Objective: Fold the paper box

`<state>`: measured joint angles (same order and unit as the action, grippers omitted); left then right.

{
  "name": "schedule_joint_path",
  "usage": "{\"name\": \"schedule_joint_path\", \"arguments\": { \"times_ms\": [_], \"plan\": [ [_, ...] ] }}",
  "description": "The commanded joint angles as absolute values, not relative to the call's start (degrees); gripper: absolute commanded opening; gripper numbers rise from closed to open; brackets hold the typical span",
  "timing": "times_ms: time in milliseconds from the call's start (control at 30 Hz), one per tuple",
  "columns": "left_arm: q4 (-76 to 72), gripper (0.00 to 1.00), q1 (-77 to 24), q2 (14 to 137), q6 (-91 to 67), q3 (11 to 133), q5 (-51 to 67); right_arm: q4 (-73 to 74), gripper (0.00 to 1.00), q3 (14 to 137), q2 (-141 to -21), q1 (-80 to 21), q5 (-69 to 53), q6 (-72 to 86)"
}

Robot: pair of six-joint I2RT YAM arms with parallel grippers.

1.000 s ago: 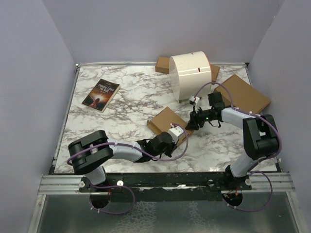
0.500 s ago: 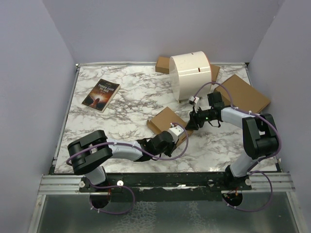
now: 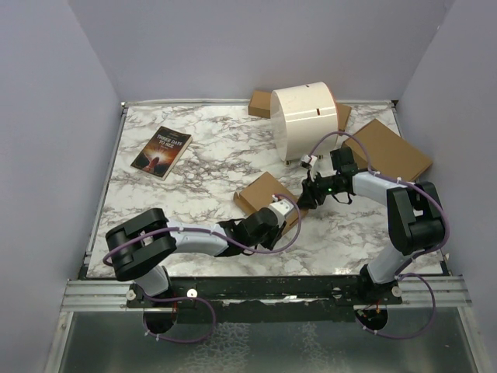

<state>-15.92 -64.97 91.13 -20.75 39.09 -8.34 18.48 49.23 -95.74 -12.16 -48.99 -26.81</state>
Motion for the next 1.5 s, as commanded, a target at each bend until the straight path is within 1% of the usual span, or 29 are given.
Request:
{"name": "schedule_joint_path", "arguments": {
  "times_ms": [0,233,400,567,600,633,667,733,767,800,1033,1300,1467],
  "plan": [
    [-16.16,0.27,-64.59,88.94,-21.44,40.96,-10.14,21.18,0.37,49.62,-96.79,-13.01,-50.27,-27.13],
    [-15.38,0.31,-64.52,87.43,-21.45,41.24,-10.2,21.18,0.37,49.61,-96.89,-13.01,-50.19,-27.1],
    [-15.33,0.34,-64.6,84.11,-22.0,39.72,-10.42,21.17,0.37,49.57,-96.94,-13.01,-50.11,-27.09],
    [-14.8,0.34,-64.58,79.94,-23.14,37.15,-10.29,21.05,0.37,49.63,-96.92,-13.01,-50.06,-27.02],
    [-14.73,0.33,-64.62,79.24,-23.58,36.27,-10.21,21.03,0.37,49.58,-97.0,-13.01,-50.02,-27.02],
    [-14.55,0.3,-64.56,78.49,-23.96,35.36,-10.09,21.09,0.37,49.57,-97.0,-13.01,-50.01,-26.99],
    [-14.43,0.25,-64.58,77.9,-24.37,34.23,-9.7,21.09,0.37,49.57,-96.99,-13.01,-50.01,-27.03],
    [-14.62,0.12,-64.58,76.78,-25.72,31.75,-8.94,21.04,0.37,49.57,-96.98,-13.01,-49.92,-26.9],
    [-14.73,0.08,-64.54,76.41,-26.59,30.53,-8.51,21.02,0.37,49.58,-97.01,-13.01,-49.92,-26.92],
    [-14.99,0.06,-64.48,76.04,-27.27,29.44,-7.89,21.07,0.37,49.57,-97.02,-13.01,-49.92,-26.91],
    [-20.07,0.05,-64.49,78.61,-30.37,25.38,-5.32,21.09,0.37,49.75,-97.3,-13.0,-49.92,-27.03],
    [-25.58,0.05,-64.47,86.68,-30.11,28.99,-5.65,21.17,0.37,49.72,-97.29,-13.01,-49.96,-27.14],
    [-28.1,0.05,-64.37,88.26,-29.94,31.1,-6.87,21.26,0.37,49.7,-97.29,-13.01,-50.12,-27.43]
  ]
}}
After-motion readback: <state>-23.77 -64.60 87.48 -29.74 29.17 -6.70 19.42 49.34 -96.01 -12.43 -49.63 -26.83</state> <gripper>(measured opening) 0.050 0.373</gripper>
